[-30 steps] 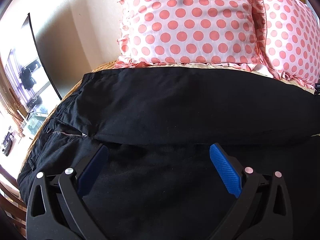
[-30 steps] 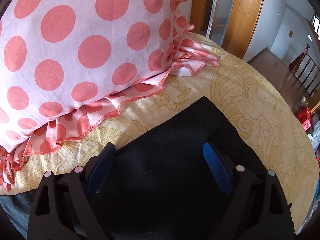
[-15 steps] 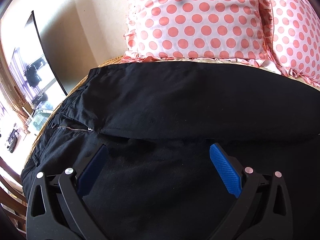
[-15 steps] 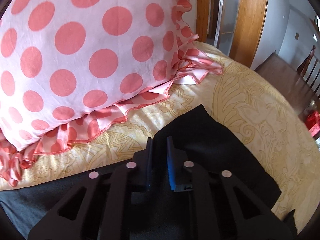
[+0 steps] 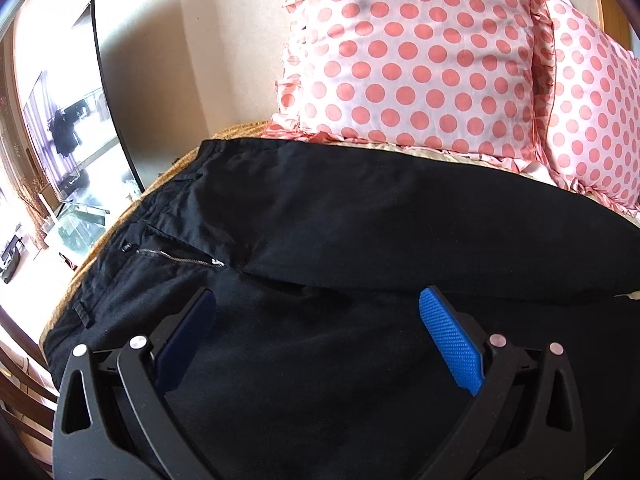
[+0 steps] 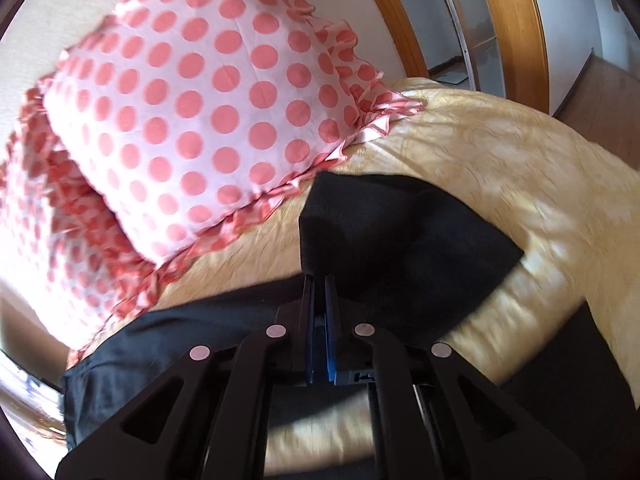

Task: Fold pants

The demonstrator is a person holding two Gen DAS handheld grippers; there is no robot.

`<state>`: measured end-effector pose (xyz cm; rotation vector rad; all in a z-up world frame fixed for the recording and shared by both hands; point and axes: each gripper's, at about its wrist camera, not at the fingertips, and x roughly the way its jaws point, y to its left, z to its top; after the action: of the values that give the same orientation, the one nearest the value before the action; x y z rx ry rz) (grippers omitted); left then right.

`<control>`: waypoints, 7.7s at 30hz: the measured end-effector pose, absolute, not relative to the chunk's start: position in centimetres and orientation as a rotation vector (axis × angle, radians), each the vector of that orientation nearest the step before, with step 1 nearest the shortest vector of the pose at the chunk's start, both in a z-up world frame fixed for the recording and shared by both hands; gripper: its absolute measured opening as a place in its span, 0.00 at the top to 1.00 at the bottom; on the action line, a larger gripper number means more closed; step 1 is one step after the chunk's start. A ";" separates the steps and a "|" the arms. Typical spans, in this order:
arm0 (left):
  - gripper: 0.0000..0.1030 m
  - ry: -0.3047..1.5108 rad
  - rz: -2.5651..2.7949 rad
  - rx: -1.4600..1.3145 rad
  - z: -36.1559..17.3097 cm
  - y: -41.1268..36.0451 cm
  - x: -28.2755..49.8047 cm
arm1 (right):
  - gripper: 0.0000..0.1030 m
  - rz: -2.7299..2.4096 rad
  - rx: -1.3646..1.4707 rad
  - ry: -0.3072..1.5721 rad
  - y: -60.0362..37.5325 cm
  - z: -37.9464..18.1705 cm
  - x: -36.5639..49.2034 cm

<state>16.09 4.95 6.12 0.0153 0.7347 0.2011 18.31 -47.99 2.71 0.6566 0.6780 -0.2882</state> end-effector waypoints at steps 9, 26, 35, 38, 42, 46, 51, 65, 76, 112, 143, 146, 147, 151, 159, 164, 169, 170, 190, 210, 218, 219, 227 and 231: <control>0.02 0.692 0.202 0.036 10.2 7.9 20.8 | 0.97 -0.270 0.687 0.668 -46.0 1.4 9.6; 0.02 0.746 0.350 -0.021 6.9 9.8 30.2 | 0.54 -0.096 0.977 0.738 -45.6 0.0 11.6; 0.02 0.767 0.321 0.000 6.2 10.0 30.8 | 0.81 -0.238 0.920 0.746 -45.5 -0.6 13.9; 0.02 0.807 0.285 -0.072 6.0 11.0 31.3 | 0.95 -0.229 0.947 0.707 -46.0 -1.3 13.7; 0.02 0.860 0.266 -0.158 5.7 12.5 32.4 | 0.97 -0.176 0.945 0.588 -46.0 -0.2 11.4; 0.02 0.884 0.280 -0.224 6.1 14.0 34.3 | 0.97 -0.181 0.960 0.537 -45.7 0.5 8.7; 0.05 0.914 0.280 -0.292 6.7 15.1 38.0 | 0.97 -0.200 0.971 0.553 -45.3 -0.2 7.3; 0.40 1.152 0.439 -0.458 2.8 18.3 46.3 | 0.97 -0.203 0.942 0.589 -45.0 -0.6 7.3; 0.96 0.952 0.313 -0.557 7.7 20.3 36.8 | 0.97 -0.166 0.906 0.544 -45.5 1.0 7.0; 0.75 0.692 0.283 -1.024 1.8 31.6 4.6 | 0.97 -0.193 0.887 0.499 -45.1 2.6 -0.8; 0.26 0.753 0.013 -0.243 6.3 11.9 5.8 | 0.90 -0.251 1.173 0.541 -50.3 -0.3 -0.8; 0.26 0.808 -0.044 -0.231 4.5 10.5 7.0 | 0.95 -0.292 0.872 0.523 -50.1 3.4 1.3; 0.26 0.824 -0.050 -0.226 4.0 10.3 7.1 | 0.95 -0.291 0.730 0.481 -49.3 5.4 1.5; 0.26 0.883 -0.072 -0.233 2.1 10.4 7.4 | 0.95 -0.304 0.379 0.377 -46.7 9.7 0.7; 0.23 0.890 -0.105 -0.188 1.9 10.2 7.2 | 0.95 -0.362 0.770 0.643 -51.4 -0.5 -1.6; 0.17 0.887 -0.126 -0.184 1.8 10.1 7.3 | 0.85 -0.329 0.879 0.626 -51.6 -0.5 -2.5; 0.16 0.887 -0.137 -0.151 1.6 9.8 7.3 | 0.87 -0.349 0.955 0.575 -52.5 -0.6 -3.6; 0.16 0.886 -0.139 -0.147 1.6 9.8 7.2 | 0.93 -0.379 0.930 0.566 -52.6 -0.4 -3.8; 0.07 0.792 -0.194 -0.138 2.0 9.2 5.6 | 0.46 0.029 0.195 0.609 -35.9 12.0 4.8; 0.02 0.744 -0.119 -0.044 0.5 8.1 4.9 | 0.59 0.828 -0.307 0.964 -1.4 3.7 25.8; 0.02 0.730 -0.127 -0.026 0.4 8.1 4.9 | 0.98 0.815 -0.344 0.985 -1.3 2.6 25.4; 0.02 0.730 -0.127 -0.024 0.4 8.0 4.9 | 0.98 0.805 -0.355 0.973 -1.3 2.7 25.2; 0.02 0.733 -0.118 -0.009 0.3 7.7 4.9 | 0.98 0.713 -0.336 0.950 -1.5 2.7 27.5; 0.02 0.736 -0.116 -0.003 0.4 7.5 5.0 | 0.96 0.697 -0.283 0.956 -2.8 3.3 27.4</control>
<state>4.96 7.52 0.35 -0.0025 0.7362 -0.1160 27.44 -2.83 3.27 -0.2831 0.9564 0.6968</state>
